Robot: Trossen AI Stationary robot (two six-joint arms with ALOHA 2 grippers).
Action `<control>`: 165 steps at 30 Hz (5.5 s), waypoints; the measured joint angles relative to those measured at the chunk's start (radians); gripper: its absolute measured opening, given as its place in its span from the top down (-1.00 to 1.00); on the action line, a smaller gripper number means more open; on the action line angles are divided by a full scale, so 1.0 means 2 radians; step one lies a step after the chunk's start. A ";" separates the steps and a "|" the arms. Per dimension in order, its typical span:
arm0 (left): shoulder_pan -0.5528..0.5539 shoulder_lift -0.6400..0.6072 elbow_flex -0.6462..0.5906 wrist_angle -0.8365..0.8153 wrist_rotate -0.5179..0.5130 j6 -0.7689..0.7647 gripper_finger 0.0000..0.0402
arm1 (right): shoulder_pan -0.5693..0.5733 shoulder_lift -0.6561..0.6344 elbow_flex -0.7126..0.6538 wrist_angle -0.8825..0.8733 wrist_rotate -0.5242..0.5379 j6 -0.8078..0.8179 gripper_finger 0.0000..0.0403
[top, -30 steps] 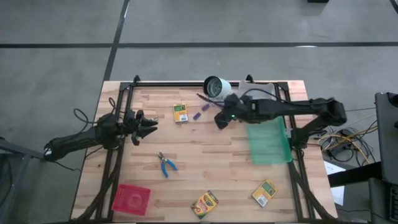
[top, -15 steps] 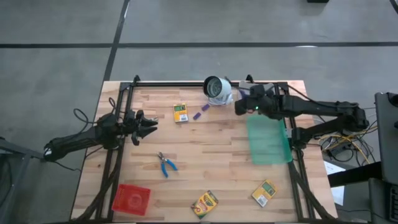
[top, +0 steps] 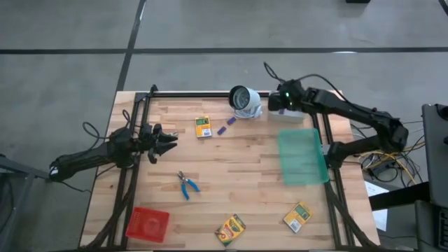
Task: Pick & Place School Supplies
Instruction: Put the blue eraser into the gray bin
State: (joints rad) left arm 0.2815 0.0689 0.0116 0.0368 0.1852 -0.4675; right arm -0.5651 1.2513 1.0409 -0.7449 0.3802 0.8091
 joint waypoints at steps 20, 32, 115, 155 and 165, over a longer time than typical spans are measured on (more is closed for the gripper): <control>0.000 0.000 0.000 0.000 0.000 0.000 0.19 | -0.117 0.195 0.088 -0.004 -0.096 -0.055 0.70; 0.000 0.000 0.000 0.000 0.000 0.000 0.19 | -0.118 0.233 0.078 -0.008 -0.112 -0.034 0.70; 0.000 0.000 0.000 0.000 0.000 0.000 0.19 | 0.179 0.035 0.035 0.159 -0.058 -0.197 0.07; 0.000 0.000 0.000 0.000 0.000 0.000 0.19 | 0.194 0.230 0.039 0.329 -0.135 -0.534 0.07; 0.000 0.000 0.000 0.000 0.000 0.000 0.19 | 0.194 0.233 0.039 0.337 -0.156 -0.629 0.07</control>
State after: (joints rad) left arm 0.2813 0.0689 0.0116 0.0368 0.1852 -0.4676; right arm -0.1770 1.7170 1.1187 -0.0704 0.0673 -0.4490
